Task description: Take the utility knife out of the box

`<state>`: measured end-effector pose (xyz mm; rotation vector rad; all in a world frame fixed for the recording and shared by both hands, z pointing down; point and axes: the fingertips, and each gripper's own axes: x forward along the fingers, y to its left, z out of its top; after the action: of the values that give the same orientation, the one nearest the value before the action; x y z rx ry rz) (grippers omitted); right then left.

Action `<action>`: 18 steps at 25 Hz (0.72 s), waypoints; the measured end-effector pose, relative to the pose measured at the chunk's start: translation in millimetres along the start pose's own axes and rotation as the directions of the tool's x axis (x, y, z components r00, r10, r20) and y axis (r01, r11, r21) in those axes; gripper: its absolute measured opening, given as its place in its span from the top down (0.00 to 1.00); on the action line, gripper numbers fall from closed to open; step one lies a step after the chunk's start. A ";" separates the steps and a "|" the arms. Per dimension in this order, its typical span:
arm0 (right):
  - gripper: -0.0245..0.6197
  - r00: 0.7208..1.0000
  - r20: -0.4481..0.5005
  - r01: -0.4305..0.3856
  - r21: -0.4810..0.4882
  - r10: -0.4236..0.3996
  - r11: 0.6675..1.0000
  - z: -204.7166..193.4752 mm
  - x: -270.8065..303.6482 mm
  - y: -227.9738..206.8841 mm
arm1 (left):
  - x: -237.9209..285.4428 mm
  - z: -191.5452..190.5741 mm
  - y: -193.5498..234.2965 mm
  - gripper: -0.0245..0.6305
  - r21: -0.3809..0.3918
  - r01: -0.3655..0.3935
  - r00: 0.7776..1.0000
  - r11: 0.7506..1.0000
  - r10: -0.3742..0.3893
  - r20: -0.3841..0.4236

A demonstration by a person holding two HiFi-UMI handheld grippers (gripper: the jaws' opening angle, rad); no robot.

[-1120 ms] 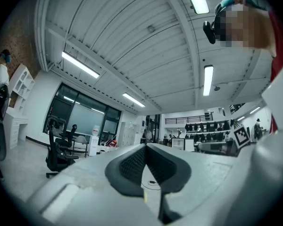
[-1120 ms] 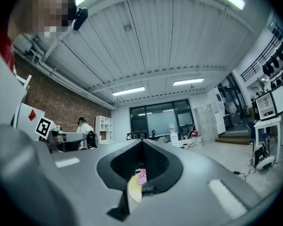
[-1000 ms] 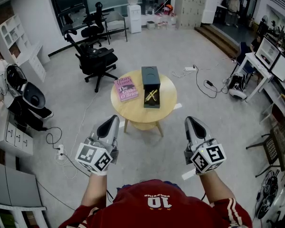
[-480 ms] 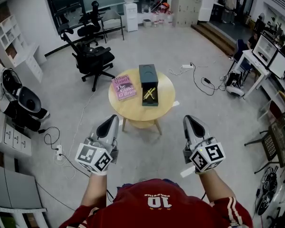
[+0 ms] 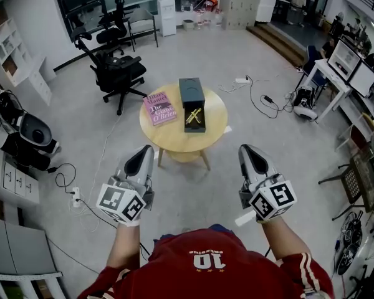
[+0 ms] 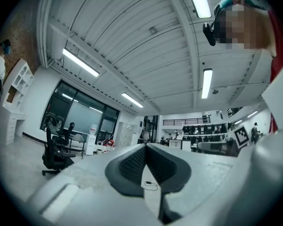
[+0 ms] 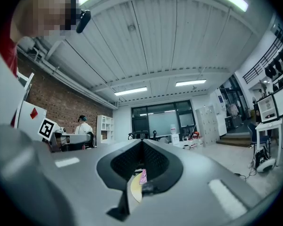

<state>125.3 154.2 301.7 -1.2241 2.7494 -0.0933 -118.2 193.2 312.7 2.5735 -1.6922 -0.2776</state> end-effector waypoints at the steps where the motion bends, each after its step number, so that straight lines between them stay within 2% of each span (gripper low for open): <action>1: 0.96 1.000 -0.004 -0.002 0.002 0.002 1.000 -1.7 0.4 1.4 | -2.0 -0.6 0.4 0.96 0.000 0.002 1.000 1.000 -0.002 -0.002; 18: 0.96 0.997 -0.072 -0.031 0.035 0.034 0.999 -22.5 28.2 16.8 | -10.4 -14.7 24.7 0.96 -0.038 -0.013 1.000 0.999 0.012 -0.028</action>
<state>91.1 144.5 319.5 -1.1897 2.8161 -0.1844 -142.0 191.9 331.9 2.5273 -1.6760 -0.2698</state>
